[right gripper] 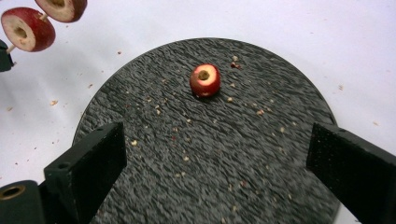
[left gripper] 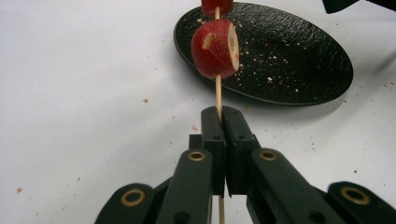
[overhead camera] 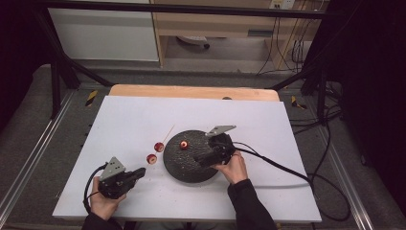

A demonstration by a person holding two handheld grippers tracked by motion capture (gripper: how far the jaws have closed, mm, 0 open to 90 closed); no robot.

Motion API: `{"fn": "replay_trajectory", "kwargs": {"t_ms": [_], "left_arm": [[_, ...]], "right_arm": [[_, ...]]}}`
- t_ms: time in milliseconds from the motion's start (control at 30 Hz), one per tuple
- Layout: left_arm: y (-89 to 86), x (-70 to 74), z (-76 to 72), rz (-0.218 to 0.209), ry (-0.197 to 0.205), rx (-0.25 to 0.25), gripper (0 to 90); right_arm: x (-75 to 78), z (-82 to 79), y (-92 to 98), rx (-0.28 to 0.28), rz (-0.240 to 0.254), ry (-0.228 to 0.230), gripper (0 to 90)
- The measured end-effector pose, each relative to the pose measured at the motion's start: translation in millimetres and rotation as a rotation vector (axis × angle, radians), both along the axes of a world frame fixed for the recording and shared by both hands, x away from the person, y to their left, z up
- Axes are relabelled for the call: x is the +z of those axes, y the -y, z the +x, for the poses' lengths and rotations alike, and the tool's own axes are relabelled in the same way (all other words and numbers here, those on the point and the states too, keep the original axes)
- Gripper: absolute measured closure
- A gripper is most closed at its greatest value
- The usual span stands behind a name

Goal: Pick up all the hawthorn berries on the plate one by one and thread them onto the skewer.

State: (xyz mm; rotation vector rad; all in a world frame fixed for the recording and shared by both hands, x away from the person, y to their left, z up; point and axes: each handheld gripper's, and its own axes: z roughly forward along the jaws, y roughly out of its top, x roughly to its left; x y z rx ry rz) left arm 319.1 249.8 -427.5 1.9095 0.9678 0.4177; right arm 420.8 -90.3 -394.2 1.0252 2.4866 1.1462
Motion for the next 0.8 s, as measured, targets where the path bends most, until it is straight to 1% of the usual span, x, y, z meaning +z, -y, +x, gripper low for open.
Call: {"fn": "replay_trajectory", "kwargs": {"t_ms": [67,133,200,233,333,433,567,667,800], "left_arm": [[-3.6,-0.2,0.3,-0.006,-0.002,0.003,88.1],[-4.9,-0.9,0.6,-0.003,-0.006,0.003,88.1],[-5.2,-1.9,1.1,-0.002,-0.012,0.0,88.1],[-5.5,-2.1,1.2,0.0,-0.011,-0.002,88.1],[-6.2,-2.6,1.6,-0.001,-0.017,-0.002,88.1],[-6.3,-3.4,2.1,0.001,-0.021,-0.006,88.1],[-7.0,-3.3,1.9,-0.003,-0.021,-0.002,88.1],[-7.2,-3.2,1.8,-0.006,-0.021,-0.002,88.1],[-6.7,-3.3,1.8,-0.002,-0.019,-0.004,88.1]], "right_arm": [[0.7,5.4,-7.0,0.006,-0.026,-0.009,6.1],[1.4,11.2,-14.4,0.015,-0.062,-0.017,6.8],[2.0,17.2,-21.7,0.023,-0.085,-0.016,7.7],[2.4,20.2,-25.4,0.028,-0.095,-0.027,8.1],[1.3,30.9,-34.9,0.048,-0.106,-0.043,10.6],[-1.4,40.6,-43.6,0.042,-0.138,-0.064,12.4],[-5.6,49.8,-54.2,0.062,-0.162,-0.09,17.2],[-9.7,56.3,-62.3,0.063,-0.184,-0.121,18.3],[-13.9,63.3,-68.9,0.073,-0.183,-0.15,27.0]]}}
